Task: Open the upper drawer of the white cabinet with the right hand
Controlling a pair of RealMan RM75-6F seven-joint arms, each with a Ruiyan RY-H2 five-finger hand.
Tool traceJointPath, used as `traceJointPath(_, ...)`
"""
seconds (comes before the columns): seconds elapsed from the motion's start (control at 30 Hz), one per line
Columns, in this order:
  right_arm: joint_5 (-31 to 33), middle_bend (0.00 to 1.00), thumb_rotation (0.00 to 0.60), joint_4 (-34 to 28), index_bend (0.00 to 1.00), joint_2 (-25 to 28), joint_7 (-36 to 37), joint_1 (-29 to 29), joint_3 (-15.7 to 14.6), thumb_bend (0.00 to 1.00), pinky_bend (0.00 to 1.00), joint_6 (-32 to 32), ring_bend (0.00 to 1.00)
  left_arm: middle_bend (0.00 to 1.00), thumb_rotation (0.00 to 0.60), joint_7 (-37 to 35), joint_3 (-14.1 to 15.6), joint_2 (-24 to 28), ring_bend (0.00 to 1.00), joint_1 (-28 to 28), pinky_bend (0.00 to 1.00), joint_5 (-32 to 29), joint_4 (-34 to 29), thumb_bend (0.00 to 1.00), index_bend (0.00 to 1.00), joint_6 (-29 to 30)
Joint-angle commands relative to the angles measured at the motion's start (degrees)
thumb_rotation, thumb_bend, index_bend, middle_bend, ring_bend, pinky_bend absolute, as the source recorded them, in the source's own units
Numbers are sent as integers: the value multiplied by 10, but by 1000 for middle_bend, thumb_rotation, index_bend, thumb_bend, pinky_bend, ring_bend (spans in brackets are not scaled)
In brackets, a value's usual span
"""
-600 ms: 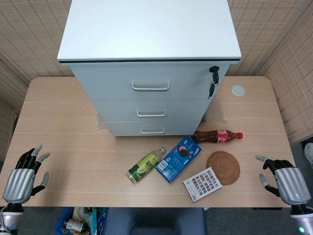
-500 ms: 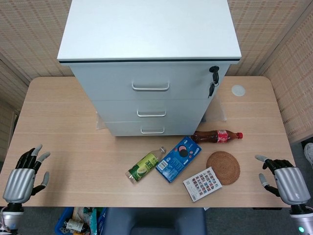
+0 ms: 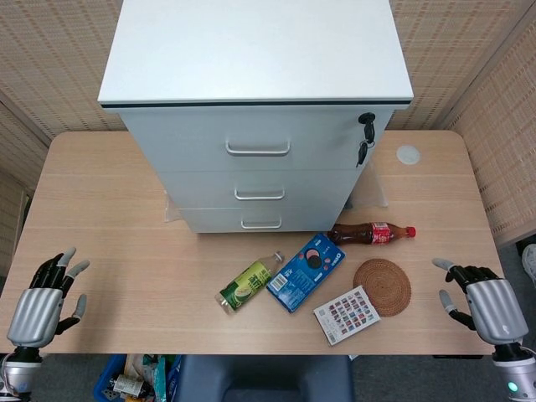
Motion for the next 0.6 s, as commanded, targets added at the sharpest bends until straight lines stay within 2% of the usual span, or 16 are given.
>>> traceJointPath(0.03, -13, 526, 600, -23, 270, 15, -30, 19, 12, 369, 543, -11, 513, 38, 600, 0, -1, 2, 50, -1, 95, 1, -3, 474, 178, 2)
traceJointPath(0.2, -13, 659, 600, -98, 270, 65, -70, 65, 36, 368, 702, -62, 702, 38, 600, 2, 0, 5, 50, -2, 94, 3, -5, 474, 178, -1)
traceJointPath(0.33, 6, 794, 600, -166, 270, 119, -96, 105, 60, 371, 785, -118, 815, 38, 600, 2, 0, 7, 50, -2, 95, 2, -6, 474, 178, -1)
traceJointPath(0.47, 45, 854, 600, -223, 270, 159, -125, 151, 85, 388, 839, -187, 876, 38, 600, 1, 0, 7, 50, -2, 95, 3, -6, 474, 178, 0)
traceJointPath(0.6, 87, 881, 600, -254, 270, 170, -152, 201, 108, 437, 861, -253, 909, 38, 600, 1, 1, 6, 50, -3, 95, 5, -6, 474, 178, -1)
